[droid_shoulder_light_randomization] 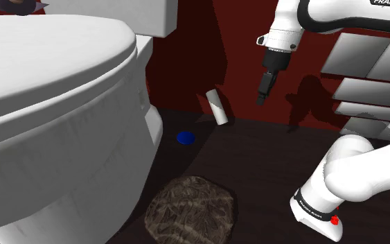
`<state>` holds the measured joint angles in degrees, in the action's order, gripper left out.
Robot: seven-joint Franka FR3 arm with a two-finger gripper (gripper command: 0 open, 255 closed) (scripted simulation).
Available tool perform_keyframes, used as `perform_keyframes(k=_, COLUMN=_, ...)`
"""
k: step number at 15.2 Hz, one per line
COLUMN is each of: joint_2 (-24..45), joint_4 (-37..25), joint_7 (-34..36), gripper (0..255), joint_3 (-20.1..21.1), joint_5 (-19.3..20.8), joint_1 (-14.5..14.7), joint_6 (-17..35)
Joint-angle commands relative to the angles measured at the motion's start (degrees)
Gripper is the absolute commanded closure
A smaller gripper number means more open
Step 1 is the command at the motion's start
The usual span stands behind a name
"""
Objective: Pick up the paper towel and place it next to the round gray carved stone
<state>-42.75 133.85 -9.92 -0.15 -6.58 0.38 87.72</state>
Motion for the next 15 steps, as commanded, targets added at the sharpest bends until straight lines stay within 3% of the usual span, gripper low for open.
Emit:
perform_keyframes(k=1, joint_2=0.0, joint_4=0.0, joint_7=0.0, gripper=0, joint_3=0.0, joint_5=0.0, joint_1=0.0, joint_6=0.0)
perform_keyframes(k=8, joint_2=-2.17, joint_4=13.78, joint_7=-4.84, gripper=0, joint_3=-3.3, joint_5=2.26, joint_1=-2.42, joint_6=21.91)
perform_keyframes(k=15, joint_2=3.49, joint_4=22.55, joint_7=-10.7, gripper=0, joint_3=-8.11, joint_5=2.56, joint_1=-3.85, joint_6=46.67)
